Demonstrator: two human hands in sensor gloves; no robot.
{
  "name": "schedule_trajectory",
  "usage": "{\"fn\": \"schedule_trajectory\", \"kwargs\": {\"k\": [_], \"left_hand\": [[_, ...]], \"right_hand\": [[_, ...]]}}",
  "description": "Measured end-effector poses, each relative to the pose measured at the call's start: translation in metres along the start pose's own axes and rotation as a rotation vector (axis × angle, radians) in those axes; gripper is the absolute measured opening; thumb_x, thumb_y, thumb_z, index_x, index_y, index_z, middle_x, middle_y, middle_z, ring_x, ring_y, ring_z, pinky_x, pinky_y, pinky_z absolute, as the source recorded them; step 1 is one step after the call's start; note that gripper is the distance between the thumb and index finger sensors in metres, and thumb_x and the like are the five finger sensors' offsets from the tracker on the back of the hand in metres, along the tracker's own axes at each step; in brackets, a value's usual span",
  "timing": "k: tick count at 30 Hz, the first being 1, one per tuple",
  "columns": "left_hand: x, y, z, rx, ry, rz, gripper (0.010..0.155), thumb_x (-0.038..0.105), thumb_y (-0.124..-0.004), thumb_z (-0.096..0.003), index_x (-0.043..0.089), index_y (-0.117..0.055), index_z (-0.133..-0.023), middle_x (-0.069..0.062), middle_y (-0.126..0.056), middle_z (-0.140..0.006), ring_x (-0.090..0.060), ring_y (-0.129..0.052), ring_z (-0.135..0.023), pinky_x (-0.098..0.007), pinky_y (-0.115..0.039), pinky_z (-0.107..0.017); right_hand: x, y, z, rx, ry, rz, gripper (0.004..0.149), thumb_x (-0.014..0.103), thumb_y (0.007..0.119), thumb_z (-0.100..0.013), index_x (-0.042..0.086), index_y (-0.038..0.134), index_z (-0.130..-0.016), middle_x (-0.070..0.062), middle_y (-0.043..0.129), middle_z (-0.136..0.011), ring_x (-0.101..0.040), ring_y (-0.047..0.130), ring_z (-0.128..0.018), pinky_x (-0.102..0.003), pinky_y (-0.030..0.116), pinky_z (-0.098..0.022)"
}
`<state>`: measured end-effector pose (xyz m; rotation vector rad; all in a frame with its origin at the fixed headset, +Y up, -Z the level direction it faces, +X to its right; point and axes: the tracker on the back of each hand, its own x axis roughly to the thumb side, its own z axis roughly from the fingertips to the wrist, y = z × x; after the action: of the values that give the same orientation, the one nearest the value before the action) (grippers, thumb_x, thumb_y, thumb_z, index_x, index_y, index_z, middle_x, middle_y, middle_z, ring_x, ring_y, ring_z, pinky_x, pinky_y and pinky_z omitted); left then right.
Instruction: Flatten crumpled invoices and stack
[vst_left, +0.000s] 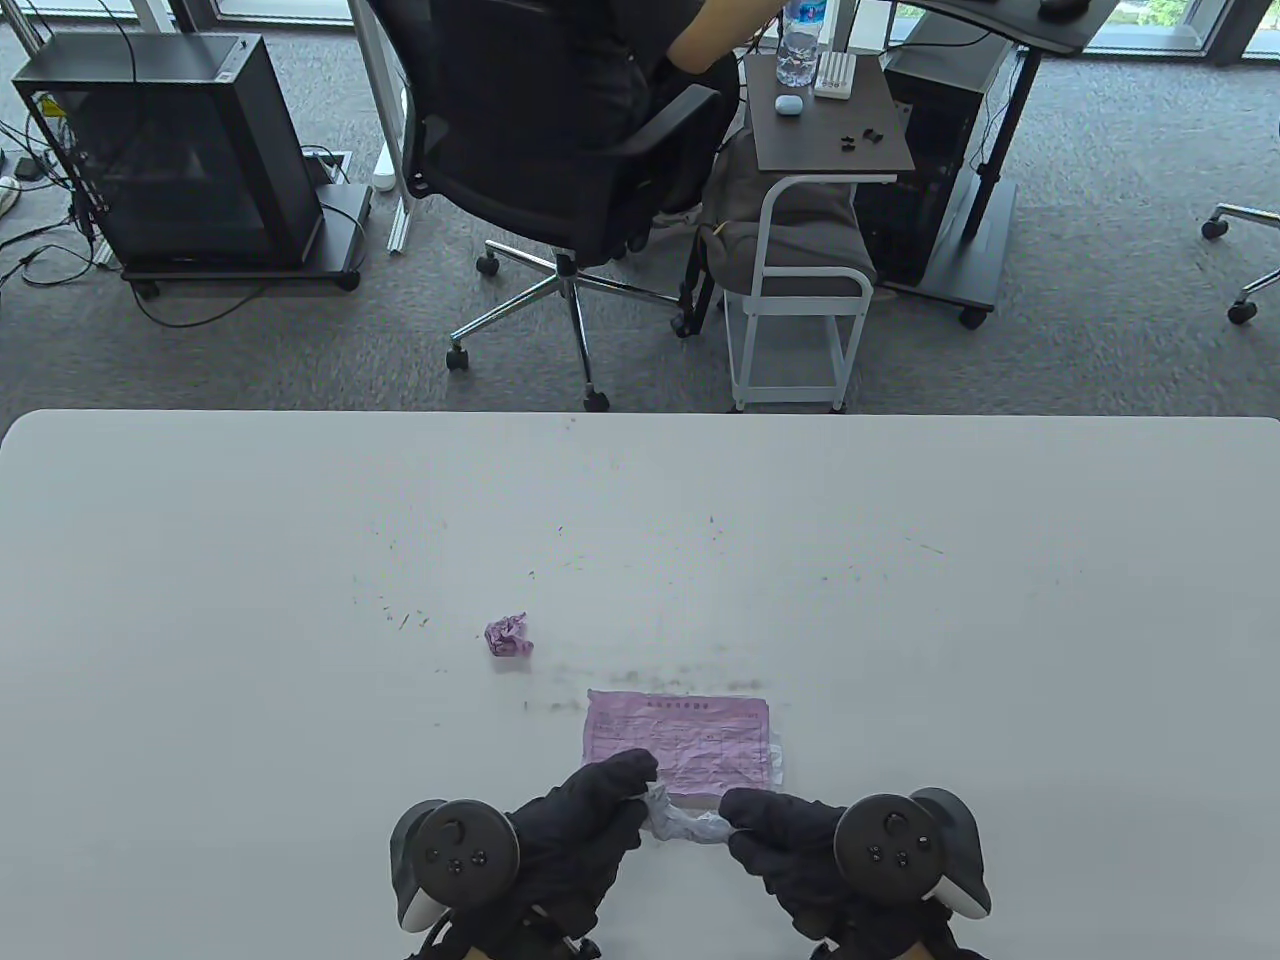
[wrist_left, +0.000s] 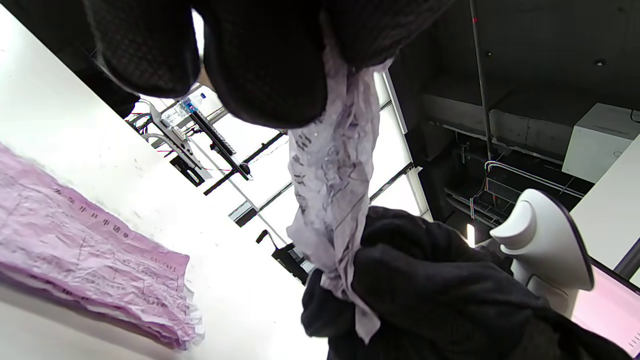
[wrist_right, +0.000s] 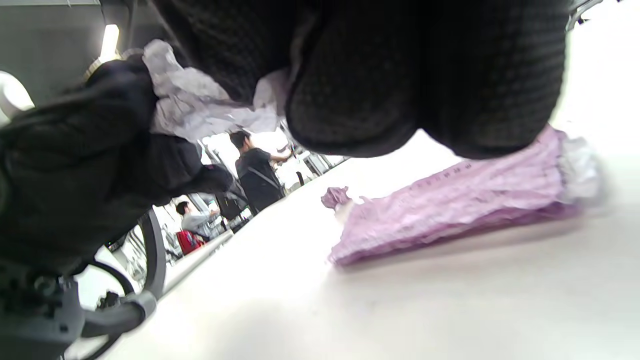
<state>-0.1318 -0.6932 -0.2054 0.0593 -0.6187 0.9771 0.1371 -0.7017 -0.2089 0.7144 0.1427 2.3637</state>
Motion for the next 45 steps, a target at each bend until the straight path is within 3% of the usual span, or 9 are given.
{"fn": "schedule_trajectory", "kwargs": {"k": [2, 5, 7, 10, 16, 32, 35, 39, 45], "left_hand": [[0.002, -0.002, 0.000, -0.011, -0.005, -0.013, 0.046, 0.021, -0.073, -0.0585, 0.007, -0.066, -0.102, -0.019, -0.080, -0.081, -0.024, -0.097, -0.050, -0.056, -0.080, -0.053], [0.006, -0.005, 0.000, -0.023, -0.017, -0.028, 0.047, 0.021, -0.073, -0.0585, 0.007, -0.064, -0.103, -0.018, -0.080, -0.080, -0.025, -0.097, -0.049, -0.056, -0.080, -0.053], [0.011, -0.009, -0.001, -0.039, -0.028, -0.056, 0.048, 0.021, -0.073, -0.0585, 0.007, -0.064, -0.103, -0.017, -0.080, -0.080, -0.025, -0.097, -0.049, -0.055, -0.080, -0.053], [0.015, -0.016, -0.002, -0.060, -0.036, -0.067, 0.048, 0.022, -0.073, -0.0586, 0.007, -0.063, -0.103, -0.017, -0.081, -0.080, -0.023, -0.098, -0.049, -0.054, -0.081, -0.053], [0.014, -0.016, -0.001, -0.040, -0.016, -0.011, 0.049, 0.024, -0.073, -0.0586, 0.007, -0.062, -0.104, -0.015, -0.082, -0.078, -0.022, -0.099, -0.046, -0.053, -0.082, -0.052], [-0.004, -0.004, -0.003, -0.032, 0.073, -0.062, 0.053, 0.025, -0.076, -0.0570, 0.005, -0.062, -0.104, -0.015, -0.083, -0.078, -0.026, -0.099, -0.047, -0.056, -0.080, -0.052], [0.002, -0.002, -0.003, -0.147, 0.042, -0.200, 0.085, 0.042, -0.083, -0.0536, 0.009, -0.032, -0.114, -0.022, -0.039, -0.109, -0.050, -0.070, -0.088, -0.067, -0.064, -0.061], [0.025, -0.008, -0.006, -0.265, -0.061, -0.476, 0.101, 0.047, -0.091, -0.0463, 0.011, -0.027, -0.115, -0.022, -0.017, -0.112, -0.058, -0.048, -0.099, -0.073, -0.053, -0.065], [0.039, -0.018, -0.007, -0.147, -0.167, -0.468, 0.050, 0.024, -0.080, -0.0554, 0.012, -0.064, -0.101, -0.021, -0.064, -0.101, -0.036, -0.091, -0.075, -0.061, -0.074, -0.058]], "right_hand": [[-0.003, 0.000, 0.000, 0.067, 0.022, -0.006, 0.052, 0.038, 0.080, -0.051, 0.011, 0.068, -0.093, -0.021, 0.088, -0.078, -0.022, 0.097, -0.046, -0.041, 0.090, -0.034], [0.002, -0.011, 0.006, -0.063, -0.007, 0.058, 0.075, 0.057, 0.073, -0.047, 0.011, 0.053, -0.102, -0.029, 0.064, -0.100, -0.038, 0.083, -0.071, -0.043, 0.085, -0.041], [0.011, -0.015, 0.009, -0.176, -0.073, 0.067, 0.076, 0.060, 0.072, -0.046, 0.012, 0.054, -0.102, -0.030, 0.061, -0.102, -0.043, 0.077, -0.077, -0.048, 0.083, -0.046], [0.022, -0.005, 0.005, -0.121, -0.108, 0.051, 0.076, 0.059, 0.074, -0.046, 0.011, 0.055, -0.102, -0.031, 0.058, -0.103, -0.046, 0.073, -0.081, -0.054, 0.078, -0.050], [0.028, 0.011, -0.004, -0.145, -0.120, -0.015, 0.042, 0.035, 0.080, -0.050, 0.015, 0.076, -0.086, -0.022, 0.089, -0.080, -0.032, 0.096, -0.056, -0.051, 0.086, -0.042], [-0.005, -0.006, 0.004, -0.264, 0.054, -0.333, 0.040, 0.030, 0.079, -0.051, 0.007, 0.078, -0.083, -0.015, 0.099, -0.058, -0.023, 0.101, -0.037, -0.044, 0.091, -0.030], [-0.005, -0.005, 0.003, -0.212, 0.055, -0.255, 0.041, 0.030, 0.080, -0.051, 0.007, 0.078, -0.084, -0.015, 0.099, -0.059, -0.023, 0.101, -0.038, -0.044, 0.091, -0.031], [0.000, 0.001, -0.002, -0.157, 0.005, -0.249, 0.041, 0.030, 0.081, -0.050, 0.007, 0.077, -0.084, -0.015, 0.099, -0.061, -0.023, 0.101, -0.039, -0.044, 0.091, -0.032], [0.007, 0.007, -0.005, -0.076, -0.047, -0.213, 0.043, 0.024, 0.084, -0.049, 0.008, 0.074, -0.087, -0.016, 0.096, -0.066, -0.026, 0.099, -0.045, -0.046, 0.089, -0.036]]}}
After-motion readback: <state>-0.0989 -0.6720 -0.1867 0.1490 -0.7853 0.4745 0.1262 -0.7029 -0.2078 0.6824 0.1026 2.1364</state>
